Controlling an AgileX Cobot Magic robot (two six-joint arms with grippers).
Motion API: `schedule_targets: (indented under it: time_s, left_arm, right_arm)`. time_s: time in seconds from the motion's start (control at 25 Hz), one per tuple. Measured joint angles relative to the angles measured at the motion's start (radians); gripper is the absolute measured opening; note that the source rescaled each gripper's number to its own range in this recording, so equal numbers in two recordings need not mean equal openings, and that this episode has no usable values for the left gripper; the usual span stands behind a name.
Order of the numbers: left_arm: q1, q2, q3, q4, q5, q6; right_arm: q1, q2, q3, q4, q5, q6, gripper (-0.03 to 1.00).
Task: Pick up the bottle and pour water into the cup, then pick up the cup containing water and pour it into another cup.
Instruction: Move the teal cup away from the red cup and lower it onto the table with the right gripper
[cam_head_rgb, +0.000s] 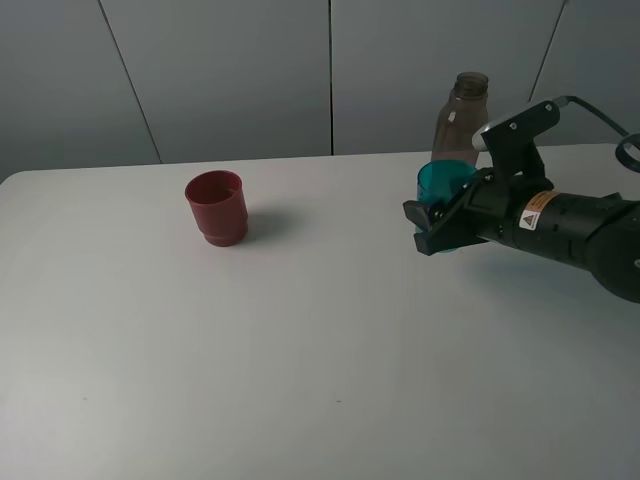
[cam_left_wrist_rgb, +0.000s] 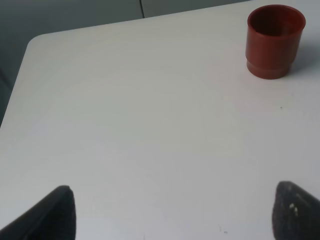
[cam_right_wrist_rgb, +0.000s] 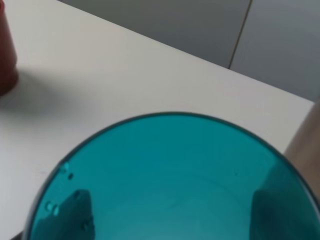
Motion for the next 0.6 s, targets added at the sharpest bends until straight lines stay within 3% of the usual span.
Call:
schedule_targets:
  time_s: [0.32,0.6]
  left_arm:
    - [0.0,0.0,0.0,0.0,0.0,0.0]
    - [0.0,0.0,0.0,0.0,0.0,0.0]
  right_arm:
    - [-0.007,0.214,-0.004,0.01,-0.192,0.004,0.09]
    - [-0.007,0.295,-0.018,-0.019,-0.234,0.044,0.09]
